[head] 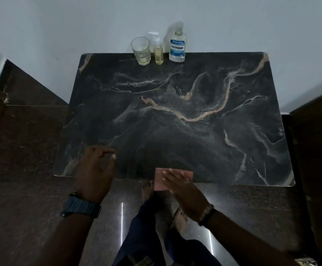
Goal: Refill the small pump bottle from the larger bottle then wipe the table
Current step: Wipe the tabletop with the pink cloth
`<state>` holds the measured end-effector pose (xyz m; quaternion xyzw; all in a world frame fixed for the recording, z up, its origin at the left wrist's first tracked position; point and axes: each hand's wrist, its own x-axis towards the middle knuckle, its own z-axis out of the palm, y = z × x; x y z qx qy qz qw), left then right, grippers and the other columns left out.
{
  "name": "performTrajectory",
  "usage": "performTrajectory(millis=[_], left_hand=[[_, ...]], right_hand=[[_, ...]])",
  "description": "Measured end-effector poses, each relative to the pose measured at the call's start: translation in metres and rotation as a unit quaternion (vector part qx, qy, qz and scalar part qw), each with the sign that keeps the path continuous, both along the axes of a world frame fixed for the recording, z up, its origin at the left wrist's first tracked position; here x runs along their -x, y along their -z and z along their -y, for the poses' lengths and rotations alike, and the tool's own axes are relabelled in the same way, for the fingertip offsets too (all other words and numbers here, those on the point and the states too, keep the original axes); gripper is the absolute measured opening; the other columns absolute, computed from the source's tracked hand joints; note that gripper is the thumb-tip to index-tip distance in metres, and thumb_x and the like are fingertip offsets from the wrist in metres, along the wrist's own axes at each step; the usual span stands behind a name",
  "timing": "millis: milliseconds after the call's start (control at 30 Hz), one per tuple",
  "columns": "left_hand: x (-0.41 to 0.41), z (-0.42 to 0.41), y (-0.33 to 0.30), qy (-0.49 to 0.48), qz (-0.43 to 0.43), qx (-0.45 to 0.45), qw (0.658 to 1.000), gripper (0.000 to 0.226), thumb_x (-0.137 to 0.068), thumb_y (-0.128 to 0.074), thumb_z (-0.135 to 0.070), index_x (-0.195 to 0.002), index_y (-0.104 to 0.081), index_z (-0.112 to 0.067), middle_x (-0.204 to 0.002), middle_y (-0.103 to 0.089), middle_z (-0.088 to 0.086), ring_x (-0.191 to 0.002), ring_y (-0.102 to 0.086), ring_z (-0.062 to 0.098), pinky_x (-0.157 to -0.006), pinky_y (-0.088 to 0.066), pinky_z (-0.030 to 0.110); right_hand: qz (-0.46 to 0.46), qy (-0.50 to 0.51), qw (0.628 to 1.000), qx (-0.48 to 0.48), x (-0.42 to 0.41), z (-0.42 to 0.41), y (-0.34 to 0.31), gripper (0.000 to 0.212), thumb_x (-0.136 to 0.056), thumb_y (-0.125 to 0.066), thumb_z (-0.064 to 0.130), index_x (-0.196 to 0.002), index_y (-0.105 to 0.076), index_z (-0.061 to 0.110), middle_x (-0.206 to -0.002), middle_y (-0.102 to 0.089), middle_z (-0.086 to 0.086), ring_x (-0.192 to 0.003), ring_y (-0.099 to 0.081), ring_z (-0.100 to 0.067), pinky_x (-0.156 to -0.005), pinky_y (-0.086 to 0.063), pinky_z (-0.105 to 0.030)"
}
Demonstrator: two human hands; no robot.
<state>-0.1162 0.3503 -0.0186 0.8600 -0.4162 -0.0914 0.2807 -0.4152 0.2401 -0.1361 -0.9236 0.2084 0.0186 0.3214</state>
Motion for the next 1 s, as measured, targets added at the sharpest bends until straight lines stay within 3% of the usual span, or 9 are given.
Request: performTrajectory(millis=[133,267,367,433,533,633,733,833,1000], left_hand=[[-0.015,0.002,0.001,-0.010,-0.007,-0.006,1.000,0.011,-0.097,-0.073,-0.015,-0.107,-0.073,-0.017,-0.111,-0.058,-0.003,-0.100,-0.060,0.019,-0.084,-0.054,0.042],[-0.033,0.011,0.010,-0.003,-0.019,-0.028,0.999,0.012,-0.096,-0.074,-0.013,-0.107,-0.074,-0.017,-0.110,-0.058,-0.003,-0.099,-0.057,0.015,-0.087,-0.055,0.045],[-0.055,0.024,0.017,0.007,-0.015,-0.036,0.999,0.013,-0.096,-0.075,-0.015,-0.107,-0.074,-0.019,-0.111,-0.058,-0.005,-0.098,-0.059,0.015,-0.084,-0.056,0.045],[-0.071,0.035,0.020,0.014,-0.005,-0.036,0.999,0.012,-0.096,-0.075,-0.016,-0.106,-0.074,-0.021,-0.109,-0.058,-0.006,-0.095,-0.059,0.013,-0.082,-0.057,0.044],[-0.096,0.055,0.023,0.018,-0.004,-0.033,0.999,0.011,-0.097,-0.074,-0.018,-0.106,-0.073,-0.023,-0.107,-0.055,-0.008,-0.094,-0.060,0.016,-0.082,-0.057,0.046],[-0.124,0.076,0.024,0.040,-0.004,-0.017,0.999,0.007,-0.100,-0.070,-0.024,-0.107,-0.072,-0.025,-0.108,-0.054,-0.011,-0.095,-0.061,0.018,-0.083,-0.056,0.045],[-0.151,0.091,0.025,0.046,-0.001,-0.009,0.999,0.012,-0.099,-0.067,-0.033,-0.109,-0.071,-0.028,-0.109,-0.053,-0.012,-0.095,-0.063,0.019,-0.084,-0.058,0.045],[-0.173,0.105,0.025,0.047,-0.009,-0.012,0.999,0.022,-0.096,-0.060,-0.041,-0.111,-0.070,-0.029,-0.114,-0.056,-0.009,-0.102,-0.062,0.020,-0.085,-0.059,0.047],[-0.193,0.120,0.031,0.069,-0.009,0.008,0.998,0.019,-0.096,-0.059,-0.039,-0.109,-0.069,-0.029,-0.109,-0.049,-0.018,-0.097,-0.058,0.011,-0.086,-0.056,0.043]], right_hand=[[-0.004,0.170,0.985,-0.010,0.049,0.066,-0.005,0.057,-0.112,-0.039,0.007,-0.166,-0.031,0.025,-0.178,-0.012,0.010,-0.165,-0.002,-0.005,-0.134,-0.019,-0.048],[0.010,0.314,0.949,0.017,0.001,0.186,-0.011,0.050,-0.113,-0.042,0.007,-0.163,-0.039,0.013,-0.174,-0.027,-0.005,-0.165,-0.018,-0.026,-0.136,-0.011,-0.048],[0.008,0.363,0.932,0.010,-0.071,0.245,-0.014,0.048,-0.114,-0.041,0.008,-0.162,-0.040,0.007,-0.174,-0.026,-0.011,-0.165,-0.016,-0.031,-0.135,-0.008,-0.047],[0.007,0.350,0.937,0.005,-0.128,0.243,-0.016,0.050,-0.114,-0.041,0.009,-0.164,-0.037,0.010,-0.175,-0.024,-0.011,-0.165,-0.015,-0.031,-0.134,-0.008,-0.046],[-0.012,0.205,0.978,0.045,-0.189,0.183,-0.010,0.055,-0.115,-0.036,0.010,-0.168,-0.025,0.013,-0.177,-0.015,-0.013,-0.165,-0.012,-0.033,-0.135,-0.001,-0.047],[0.017,0.027,0.998,0.051,-0.168,0.104,-0.001,0.057,-0.113,-0.042,0.013,-0.168,-0.028,0.014,-0.178,-0.016,-0.007,-0.166,-0.010,-0.027,-0.136,-0.005,-0.048],[-0.009,-0.027,0.999,-0.015,-0.106,0.101,0.002,0.056,-0.113,-0.040,0.023,-0.168,-0.028,0.023,-0.179,-0.009,0.007,-0.166,0.001,-0.014,-0.136,-0.004,-0.043],[-0.047,0.105,0.993,0.022,-0.077,0.162,-0.005,0.052,-0.114,-0.029,0.026,-0.167,-0.028,0.025,-0.178,-0.009,0.006,-0.166,-0.004,-0.015,-0.135,-0.015,-0.048],[0.003,0.317,0.948,0.028,-0.120,0.301,-0.018,0.050,-0.113,-0.041,0.005,-0.163,-0.039,0.012,-0.174,-0.027,-0.006,-0.164,-0.020,-0.023,-0.133,-0.020,-0.050]])
